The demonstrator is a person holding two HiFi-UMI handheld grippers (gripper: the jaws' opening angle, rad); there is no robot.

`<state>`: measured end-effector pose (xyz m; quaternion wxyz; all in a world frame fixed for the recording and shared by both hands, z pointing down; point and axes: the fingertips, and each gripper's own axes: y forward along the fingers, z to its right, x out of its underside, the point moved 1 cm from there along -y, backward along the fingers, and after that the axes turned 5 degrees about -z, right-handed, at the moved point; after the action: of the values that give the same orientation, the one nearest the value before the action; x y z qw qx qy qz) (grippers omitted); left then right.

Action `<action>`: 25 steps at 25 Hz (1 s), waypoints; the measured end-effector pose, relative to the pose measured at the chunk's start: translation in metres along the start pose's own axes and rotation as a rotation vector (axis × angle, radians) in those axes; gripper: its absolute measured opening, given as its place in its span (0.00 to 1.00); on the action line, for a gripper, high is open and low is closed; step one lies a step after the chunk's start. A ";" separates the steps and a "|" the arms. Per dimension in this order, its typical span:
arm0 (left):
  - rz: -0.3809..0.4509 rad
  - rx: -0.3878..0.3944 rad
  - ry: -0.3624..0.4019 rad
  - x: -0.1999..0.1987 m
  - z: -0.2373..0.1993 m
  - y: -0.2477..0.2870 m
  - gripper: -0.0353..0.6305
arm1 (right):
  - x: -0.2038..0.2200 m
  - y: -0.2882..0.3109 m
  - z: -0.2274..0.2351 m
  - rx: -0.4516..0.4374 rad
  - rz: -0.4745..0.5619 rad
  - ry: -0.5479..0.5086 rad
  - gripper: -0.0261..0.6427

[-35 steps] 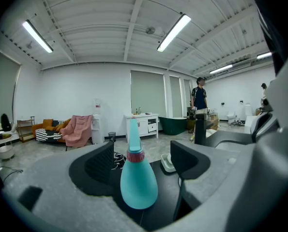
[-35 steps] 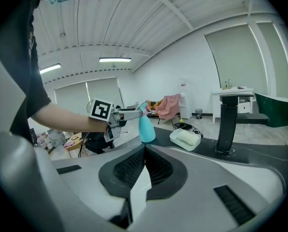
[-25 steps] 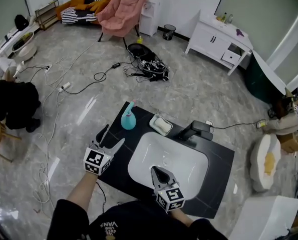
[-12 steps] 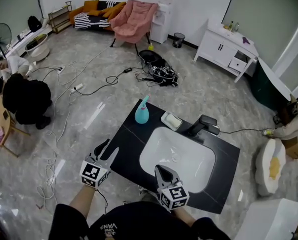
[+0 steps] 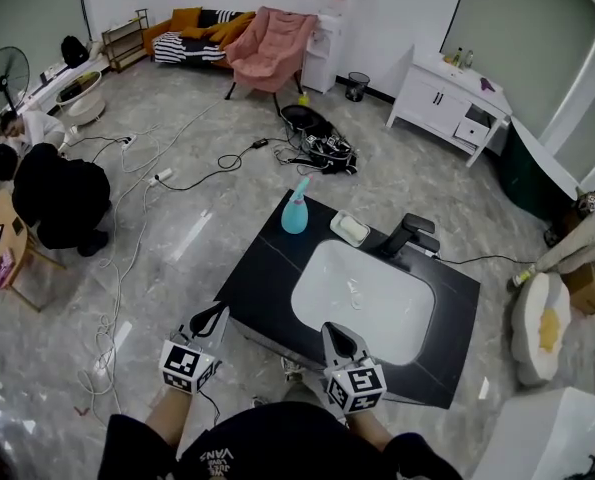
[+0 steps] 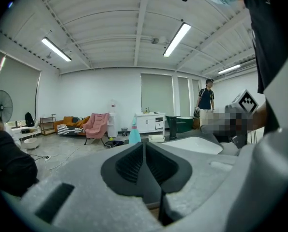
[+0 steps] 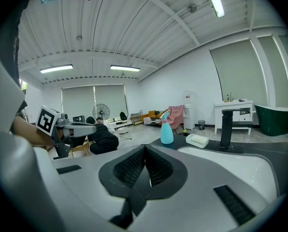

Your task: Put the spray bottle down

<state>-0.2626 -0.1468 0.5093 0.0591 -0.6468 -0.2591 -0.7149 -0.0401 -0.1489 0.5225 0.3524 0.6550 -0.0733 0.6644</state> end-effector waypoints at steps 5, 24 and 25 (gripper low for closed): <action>-0.017 0.015 0.009 0.014 0.013 -0.028 0.09 | 0.006 -0.014 -0.016 0.000 0.010 -0.003 0.04; -0.038 -0.010 -0.042 0.047 0.042 -0.085 0.09 | 0.027 -0.037 -0.055 -0.022 -0.026 -0.047 0.04; -0.038 -0.011 -0.044 0.047 0.043 -0.086 0.09 | 0.028 -0.038 -0.056 -0.023 -0.027 -0.047 0.04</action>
<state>-0.2675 -0.0416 0.5302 0.0363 -0.6575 -0.2689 -0.7030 -0.0615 -0.0796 0.5269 0.3671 0.6673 -0.0805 0.6430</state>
